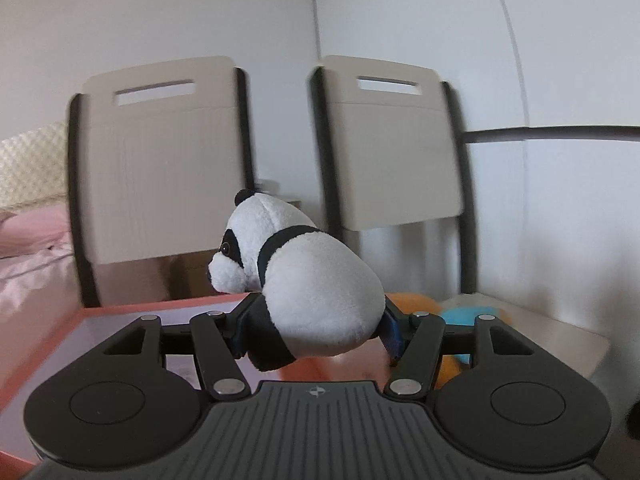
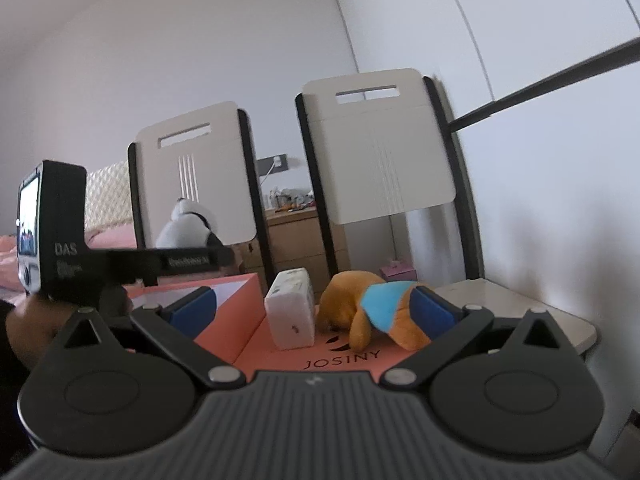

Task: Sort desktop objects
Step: 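Lift the panda plush with the left gripper and drop it into the box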

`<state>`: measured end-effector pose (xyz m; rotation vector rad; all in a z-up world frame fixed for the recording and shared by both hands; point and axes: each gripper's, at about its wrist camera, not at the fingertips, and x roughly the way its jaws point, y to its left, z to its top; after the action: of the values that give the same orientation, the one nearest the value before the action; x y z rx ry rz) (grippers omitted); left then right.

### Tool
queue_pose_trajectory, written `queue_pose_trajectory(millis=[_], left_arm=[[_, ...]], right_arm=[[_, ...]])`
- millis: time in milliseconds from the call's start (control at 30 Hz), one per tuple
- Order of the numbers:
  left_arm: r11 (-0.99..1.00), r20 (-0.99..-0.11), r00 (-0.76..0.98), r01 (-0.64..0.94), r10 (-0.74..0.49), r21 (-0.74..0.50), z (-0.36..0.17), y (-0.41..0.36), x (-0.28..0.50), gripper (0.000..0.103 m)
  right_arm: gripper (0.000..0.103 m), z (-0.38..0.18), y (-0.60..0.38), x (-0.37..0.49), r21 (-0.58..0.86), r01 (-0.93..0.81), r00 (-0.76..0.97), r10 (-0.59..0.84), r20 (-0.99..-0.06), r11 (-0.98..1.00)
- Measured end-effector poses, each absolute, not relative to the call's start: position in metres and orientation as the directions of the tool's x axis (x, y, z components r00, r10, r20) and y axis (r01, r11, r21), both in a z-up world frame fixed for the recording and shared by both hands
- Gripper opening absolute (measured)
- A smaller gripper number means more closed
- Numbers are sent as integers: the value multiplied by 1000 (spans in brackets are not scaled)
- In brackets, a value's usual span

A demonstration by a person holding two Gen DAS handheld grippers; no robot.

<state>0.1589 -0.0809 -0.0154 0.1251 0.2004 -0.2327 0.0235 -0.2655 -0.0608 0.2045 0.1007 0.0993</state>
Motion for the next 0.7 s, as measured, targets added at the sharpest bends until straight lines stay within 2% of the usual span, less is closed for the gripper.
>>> queue_pose_trajectory(millis=[333, 700], left_arm=[[973, -268, 945, 217, -188, 82, -33, -32, 183, 65], [976, -393, 902, 212, -177, 48, -70, -19, 218, 66]], right_arm=[[103, -63, -247, 43, 238, -140, 975, 176, -139, 961], [103, -65, -238, 57, 225, -150, 967, 190, -168, 963]])
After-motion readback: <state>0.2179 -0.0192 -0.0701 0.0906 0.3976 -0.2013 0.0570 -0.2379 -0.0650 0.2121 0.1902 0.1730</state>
